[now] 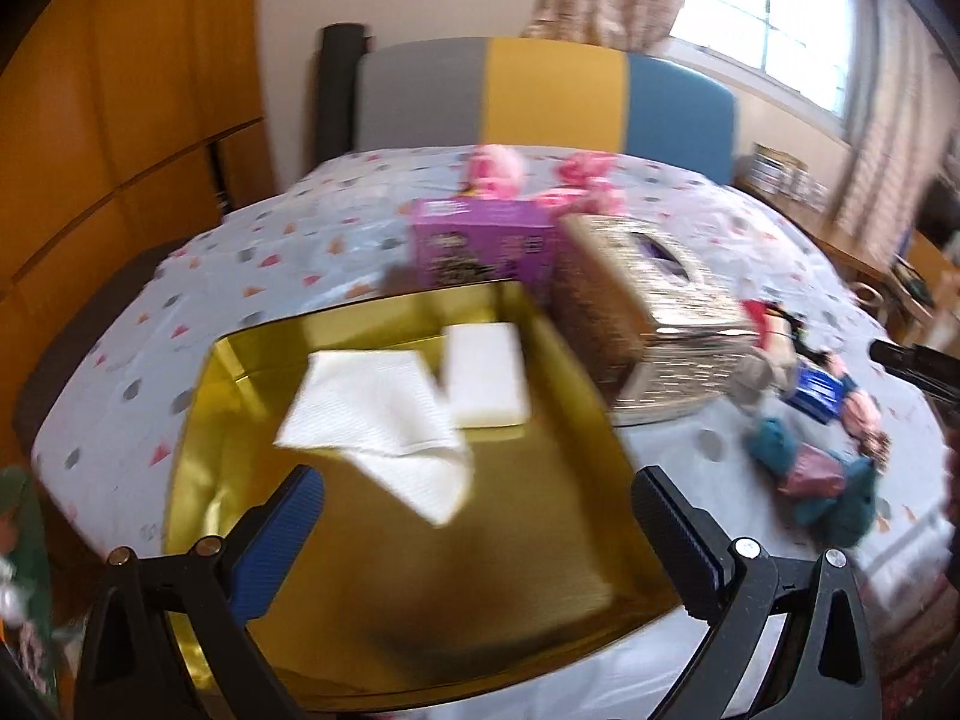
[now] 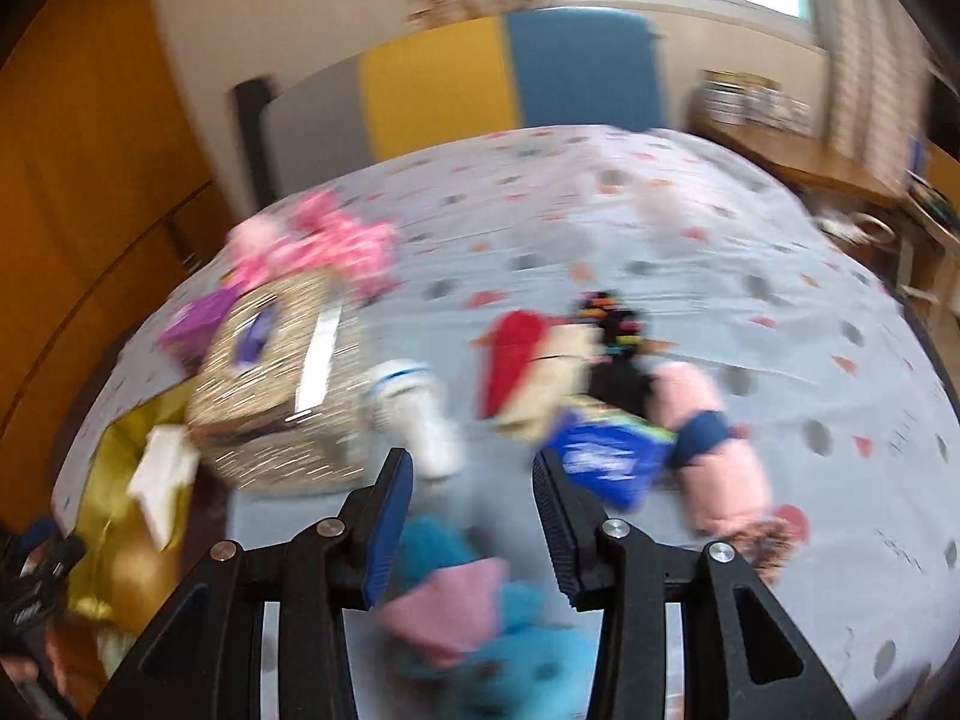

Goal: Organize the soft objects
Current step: 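Reach the left tool to the blue plush toy and grasp it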

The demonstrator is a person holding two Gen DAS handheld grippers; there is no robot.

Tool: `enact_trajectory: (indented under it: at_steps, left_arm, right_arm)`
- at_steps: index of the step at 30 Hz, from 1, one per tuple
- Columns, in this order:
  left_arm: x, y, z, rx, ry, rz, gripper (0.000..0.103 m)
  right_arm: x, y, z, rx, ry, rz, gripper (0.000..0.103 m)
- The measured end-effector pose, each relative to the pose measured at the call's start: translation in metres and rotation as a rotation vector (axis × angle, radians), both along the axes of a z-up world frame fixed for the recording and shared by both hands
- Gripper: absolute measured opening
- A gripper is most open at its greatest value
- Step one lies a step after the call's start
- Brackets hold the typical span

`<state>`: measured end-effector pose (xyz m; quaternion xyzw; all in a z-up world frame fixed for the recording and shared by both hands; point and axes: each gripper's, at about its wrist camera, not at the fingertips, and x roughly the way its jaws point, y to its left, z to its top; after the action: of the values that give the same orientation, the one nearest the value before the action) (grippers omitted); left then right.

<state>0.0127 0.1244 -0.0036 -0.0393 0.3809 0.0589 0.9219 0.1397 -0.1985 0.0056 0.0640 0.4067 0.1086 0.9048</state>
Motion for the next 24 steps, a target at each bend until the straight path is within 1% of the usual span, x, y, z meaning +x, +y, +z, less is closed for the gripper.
enact_trajectory:
  at_steps: [1, 3, 4, 6, 8, 9, 10, 11, 12, 13, 14, 16, 18, 21, 24]
  left_arm:
    - [0.002, -0.006, 0.001, -0.005, 0.001, -0.027, 0.103]
    - [0.01, -0.025, 0.003, -0.019, 0.012, -0.103, 0.102]
    - [0.013, -0.034, 0.004, -0.021, 0.016, -0.131, 0.102]
    - [0.022, -0.051, 0.003, -0.033, 0.035, -0.19, 0.102]
    - [0.029, -0.064, 0.0, -0.052, 0.055, -0.237, 0.092]
    - [0.035, -0.076, -0.003, -0.064, 0.078, -0.276, 0.09]
    - [0.039, -0.083, -0.005, -0.074, 0.094, -0.296, 0.086]
    - [0.044, -0.092, -0.008, -0.097, 0.121, -0.324, 0.081]
    - [0.05, -0.102, -0.013, -0.146, 0.162, -0.363, 0.078]
    - [0.054, -0.11, -0.018, -0.19, 0.197, -0.39, 0.072]
    - [0.059, -0.118, -0.024, -0.234, 0.236, -0.411, 0.07]
    - [0.066, -0.134, -0.034, -0.302, 0.298, -0.441, 0.07]
    - [0.072, -0.153, -0.044, -0.348, 0.352, -0.47, 0.07]
    - [0.078, -0.177, -0.054, -0.406, 0.416, -0.495, 0.07]
    - [0.086, -0.201, -0.063, -0.475, 0.469, -0.508, 0.072]
  right_arm:
    - [0.002, -0.016, -0.002, -0.001, -0.007, -0.067, 0.042]
    - [0.0, -0.04, -0.008, 0.025, -0.017, -0.158, 0.042]
    - [0.001, -0.053, -0.014, 0.05, -0.005, -0.205, 0.042]
    - [0.004, -0.07, -0.02, 0.109, 0.047, -0.27, 0.042]
    - [0.003, -0.086, -0.02, 0.18, 0.04, -0.319, 0.042]
    - [0.002, -0.09, -0.018, 0.181, 0.033, -0.336, 0.042]
    - [0.001, -0.094, -0.018, 0.183, 0.029, -0.354, 0.042]
    - [0.001, -0.097, -0.018, 0.196, 0.03, -0.361, 0.042]
    - [0.0, -0.1, -0.018, 0.215, 0.029, -0.365, 0.042]
    - [-0.001, -0.102, -0.018, 0.222, 0.027, -0.369, 0.042]
    - [-0.002, -0.103, -0.018, 0.222, 0.026, -0.371, 0.042]
    - [-0.002, -0.103, -0.018, 0.232, 0.028, -0.369, 0.042]
    - [-0.003, -0.103, -0.018, 0.249, 0.029, -0.366, 0.042]
    - [-0.003, -0.105, -0.019, 0.27, 0.029, -0.362, 0.042]
    - [-0.003, -0.106, -0.019, 0.289, 0.03, -0.359, 0.042]
